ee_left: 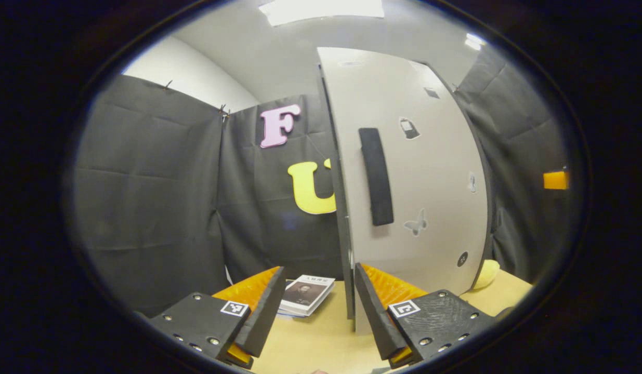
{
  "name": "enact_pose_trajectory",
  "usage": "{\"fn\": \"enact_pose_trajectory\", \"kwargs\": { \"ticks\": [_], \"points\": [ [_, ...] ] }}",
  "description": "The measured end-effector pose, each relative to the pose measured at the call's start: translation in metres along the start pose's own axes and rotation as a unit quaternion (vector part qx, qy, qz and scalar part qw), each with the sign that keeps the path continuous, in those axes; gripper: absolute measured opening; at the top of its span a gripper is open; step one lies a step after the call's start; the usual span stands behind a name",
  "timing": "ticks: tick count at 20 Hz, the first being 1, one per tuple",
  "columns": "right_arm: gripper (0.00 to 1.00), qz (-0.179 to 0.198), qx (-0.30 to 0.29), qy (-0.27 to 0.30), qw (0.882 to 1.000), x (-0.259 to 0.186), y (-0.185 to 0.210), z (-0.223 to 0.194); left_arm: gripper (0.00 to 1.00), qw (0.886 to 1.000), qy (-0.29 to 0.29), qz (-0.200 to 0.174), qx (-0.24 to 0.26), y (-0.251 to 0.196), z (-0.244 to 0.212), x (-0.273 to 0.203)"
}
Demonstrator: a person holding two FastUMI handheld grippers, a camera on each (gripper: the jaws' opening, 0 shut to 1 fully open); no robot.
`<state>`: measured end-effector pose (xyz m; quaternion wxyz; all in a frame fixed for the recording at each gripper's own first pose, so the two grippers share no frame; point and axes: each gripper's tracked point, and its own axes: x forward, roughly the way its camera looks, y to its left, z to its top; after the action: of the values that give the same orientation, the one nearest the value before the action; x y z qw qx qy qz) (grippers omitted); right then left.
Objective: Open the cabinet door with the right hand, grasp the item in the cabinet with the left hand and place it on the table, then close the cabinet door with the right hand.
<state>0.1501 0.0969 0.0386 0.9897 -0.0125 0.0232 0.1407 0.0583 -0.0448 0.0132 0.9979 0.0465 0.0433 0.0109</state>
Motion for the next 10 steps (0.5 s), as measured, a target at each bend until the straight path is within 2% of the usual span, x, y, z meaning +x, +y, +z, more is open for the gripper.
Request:
{"fn": "enact_pose_trajectory", "kwargs": {
  "ticks": [4,8,10],
  "points": [
    [0.98,-0.01,0.008,0.02,1.0,-0.005,-0.03,-0.034,0.8,1.0,-0.008,0.012,-0.004,-0.016,0.016,-0.016],
    [0.98,-0.035,0.0,0.019,0.999,-0.014,-0.045,-0.052,0.82,1.0,-0.01,-0.006,-0.006,-0.029,0.023,-0.022],
    [0.98,-0.044,0.004,0.013,0.999,-0.017,-0.045,-0.052,0.8,1.0,-0.014,-0.015,-0.003,-0.031,0.023,-0.022]
  ]
}}
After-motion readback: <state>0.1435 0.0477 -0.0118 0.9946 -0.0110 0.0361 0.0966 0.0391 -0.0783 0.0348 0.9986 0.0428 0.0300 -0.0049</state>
